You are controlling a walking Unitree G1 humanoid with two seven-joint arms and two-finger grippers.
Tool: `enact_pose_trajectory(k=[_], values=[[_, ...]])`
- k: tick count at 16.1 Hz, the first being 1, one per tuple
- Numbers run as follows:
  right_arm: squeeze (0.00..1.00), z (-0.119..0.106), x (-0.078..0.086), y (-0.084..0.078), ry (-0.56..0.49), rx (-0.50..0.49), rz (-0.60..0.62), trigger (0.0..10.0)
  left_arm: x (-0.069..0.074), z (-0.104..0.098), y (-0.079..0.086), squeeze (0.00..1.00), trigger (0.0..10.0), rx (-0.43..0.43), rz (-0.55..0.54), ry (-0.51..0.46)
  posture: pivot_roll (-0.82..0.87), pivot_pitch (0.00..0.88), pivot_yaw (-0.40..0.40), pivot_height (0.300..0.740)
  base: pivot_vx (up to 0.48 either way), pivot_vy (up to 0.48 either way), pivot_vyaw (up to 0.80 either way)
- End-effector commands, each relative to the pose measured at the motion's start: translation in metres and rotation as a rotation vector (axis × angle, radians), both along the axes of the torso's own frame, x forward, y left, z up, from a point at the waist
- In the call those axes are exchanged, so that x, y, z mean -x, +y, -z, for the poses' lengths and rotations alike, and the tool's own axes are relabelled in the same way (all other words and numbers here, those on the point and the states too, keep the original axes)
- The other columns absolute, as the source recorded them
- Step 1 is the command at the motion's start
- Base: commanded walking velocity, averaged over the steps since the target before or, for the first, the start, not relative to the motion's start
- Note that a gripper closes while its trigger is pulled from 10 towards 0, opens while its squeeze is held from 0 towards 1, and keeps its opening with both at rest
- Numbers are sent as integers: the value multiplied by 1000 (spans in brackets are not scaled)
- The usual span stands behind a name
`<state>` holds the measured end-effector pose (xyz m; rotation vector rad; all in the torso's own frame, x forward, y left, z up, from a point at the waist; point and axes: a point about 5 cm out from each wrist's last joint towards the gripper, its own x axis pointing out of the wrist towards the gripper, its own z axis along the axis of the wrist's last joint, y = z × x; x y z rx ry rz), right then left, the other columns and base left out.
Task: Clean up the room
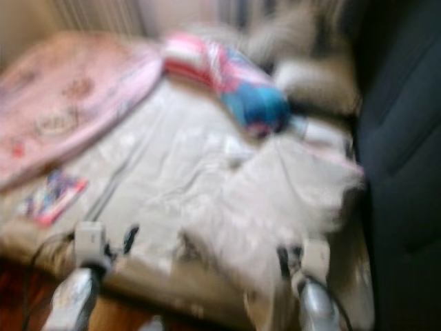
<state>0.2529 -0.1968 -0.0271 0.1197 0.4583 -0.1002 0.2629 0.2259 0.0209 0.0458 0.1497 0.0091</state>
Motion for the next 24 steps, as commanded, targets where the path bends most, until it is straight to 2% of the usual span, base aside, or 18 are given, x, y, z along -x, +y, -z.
enact_pose_trajectory(k=[1, 2, 4, 6, 7, 9, 13, 14, 16, 18, 20, 22, 24], values=[[0, -2, -5, 13, -10, -15, -35, 10000, 9, 7, 9, 0, 10000, -10, -23, 40, 111, 141, -6, 705, 0, 0, 0], [1000, 1, -2, 11, 22, 4, -6, 10000, 10, 7, 10, 0, 10000, -12, -21, 42, 111, 144, -2, 705, 0, 0, 0], [1000, 4, 0, 9, 38, -48, 56, 10000, 11, 8, 11, 0, 10000, -16, -18, 47, 113, 146, 0, 705, 0, 0, 0], [1000, 10, 7, 9, 80, -30, 46, 10000, 12, 8, 12, 0, 10000, -17, -16, 48, 110, 150, 2, 705, 0, 0, 0], [1000, 15, 14, 3, 126, 11, 86, 10000, 12, 8, 12, 0, 10000, -18, -14, 51, 109, 150, 4, 705, 0, 0, 0], [1000, 19, 20, -2, 155, -23, 163, 10000, 12, 8, 12, 0, 10000, -20, -10, 54, 108, 149, 6, 705, 0, 0, 0], [1000, 25, 25, 8, 183, -60, 86, 10000, 11, 8, 12, 0, 10000, -21, -11, 54, 110, 146, -1, 705, 0, 0, 0], [0, 31, 32, 10, 239, -95, 67, 10000, 10, 8, 11, 0, 10000, -21, -11, 54, 113, 146, 0, 705, 0, 0, 0], [0, 30, 31, 11, 221, -152, 90, 10000, 10, 8, 11, 0, 10000, -20, -12, 53, 114, 146, 1, 705, 0, 0, 0], [0, 23, 23, 2, 145, -215, 175, 10000, 11, 6, 14, 0, 10000, -25, -14, 49, 123, 151, 7, 705, 0, 0, 0], [0, 16, 15, 1, 83, -283, 231, 10000, 11, 4, 17, 0, 10000, -40, -3, 44, 137, 168, 17, 705, 0, 0, 0], [0, 14, 11, 3, 63, -317, 236, 10000, 8, 0, 19, 0, 10000, -52, 8, 35, 143, 179, 22, 705, 0, 0, 0], [0, 12, 7, 6, 64, -303, 208, 10000, -1, -10, 19, 0, 10000, -69, 35, 3, 147, 213, 38, 705, 0, 0, 0]])
